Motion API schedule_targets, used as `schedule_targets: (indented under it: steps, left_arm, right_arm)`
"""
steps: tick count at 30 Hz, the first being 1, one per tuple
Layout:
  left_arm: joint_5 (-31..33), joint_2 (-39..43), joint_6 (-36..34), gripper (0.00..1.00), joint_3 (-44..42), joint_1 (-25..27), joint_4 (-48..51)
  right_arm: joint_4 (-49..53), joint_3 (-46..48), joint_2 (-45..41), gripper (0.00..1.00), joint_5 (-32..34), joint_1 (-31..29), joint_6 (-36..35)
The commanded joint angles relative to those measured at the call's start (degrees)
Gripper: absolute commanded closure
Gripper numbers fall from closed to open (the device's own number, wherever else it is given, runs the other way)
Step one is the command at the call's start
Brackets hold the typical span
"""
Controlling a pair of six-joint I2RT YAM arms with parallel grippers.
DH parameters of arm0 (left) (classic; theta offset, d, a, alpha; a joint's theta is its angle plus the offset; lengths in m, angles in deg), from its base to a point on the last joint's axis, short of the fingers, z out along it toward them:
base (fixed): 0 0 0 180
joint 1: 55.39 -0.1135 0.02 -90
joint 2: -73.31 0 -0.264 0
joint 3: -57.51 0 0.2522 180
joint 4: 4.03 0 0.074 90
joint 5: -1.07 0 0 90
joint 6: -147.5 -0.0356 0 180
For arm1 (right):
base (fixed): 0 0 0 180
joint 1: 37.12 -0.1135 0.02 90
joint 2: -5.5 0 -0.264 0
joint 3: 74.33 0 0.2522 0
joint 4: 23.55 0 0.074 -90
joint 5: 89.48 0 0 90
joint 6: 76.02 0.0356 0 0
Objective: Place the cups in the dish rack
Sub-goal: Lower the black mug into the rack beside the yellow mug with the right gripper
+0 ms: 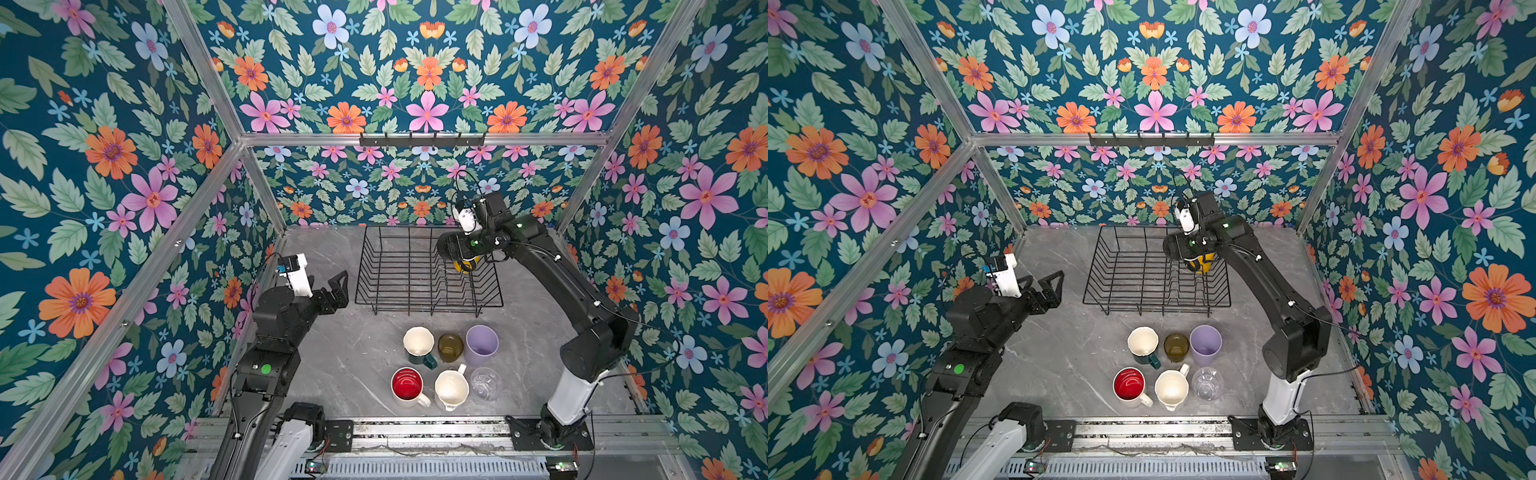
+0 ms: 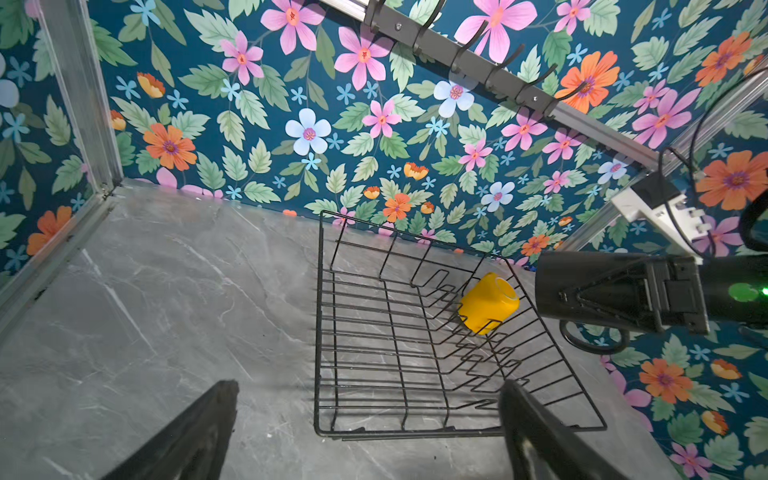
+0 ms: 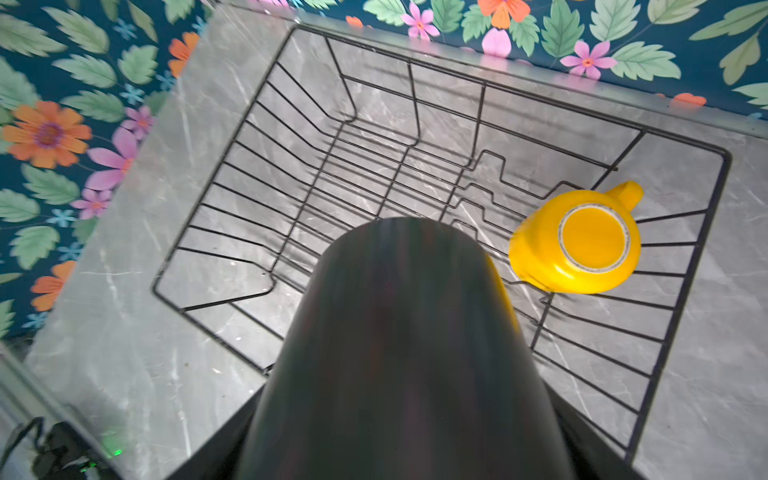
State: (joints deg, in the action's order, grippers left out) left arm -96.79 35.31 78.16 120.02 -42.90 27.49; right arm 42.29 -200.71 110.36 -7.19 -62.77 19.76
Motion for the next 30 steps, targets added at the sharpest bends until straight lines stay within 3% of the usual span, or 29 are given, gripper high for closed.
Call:
schedule_targets:
  steps: [1,20,30]
  left_arm:
    - [2.4,0.5,-2.5,0.01,-0.6,0.0,0.5]
    - [5.3,5.8,-2.4,0.00,-4.0,0.0,0.9]
    - [5.5,6.2,-2.7,0.00,-3.8,0.0,1.5]
  right_arm:
    - [3.2,-4.9,3.4,1.00,2.4,0.0,-1.8]
    - [17.1,-32.0,26.6,1.00,7.2,0.1,-6.6]
    - [18.1,-33.8,30.8,1.00,6.6,0.8,-7.5]
